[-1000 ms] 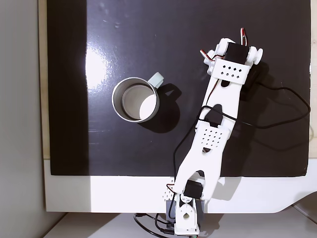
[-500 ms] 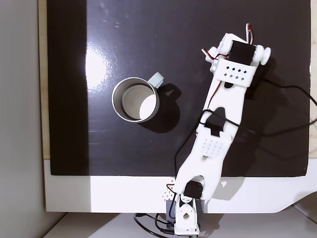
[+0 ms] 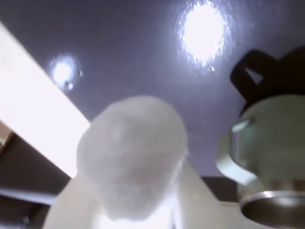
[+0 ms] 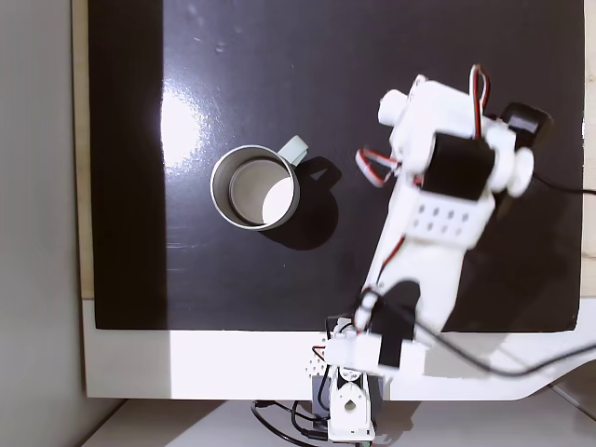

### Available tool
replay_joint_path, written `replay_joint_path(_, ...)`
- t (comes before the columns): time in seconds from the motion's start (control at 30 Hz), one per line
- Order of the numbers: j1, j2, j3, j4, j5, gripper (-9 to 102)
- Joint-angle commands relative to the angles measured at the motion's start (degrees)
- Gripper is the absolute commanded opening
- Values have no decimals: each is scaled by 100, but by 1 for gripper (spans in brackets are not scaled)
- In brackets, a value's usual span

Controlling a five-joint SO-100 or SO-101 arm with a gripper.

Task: Grasp a gauze and put it in the cup.

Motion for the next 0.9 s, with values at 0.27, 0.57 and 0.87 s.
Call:
replay_joint_path(0.27,-1336,1688,1107,35,-97,0)
replay_joint_path(0.57,-2821,1951,1626,35,-9,0)
replay_joint_path(0.87,-4025,2109,2399,35,132,0)
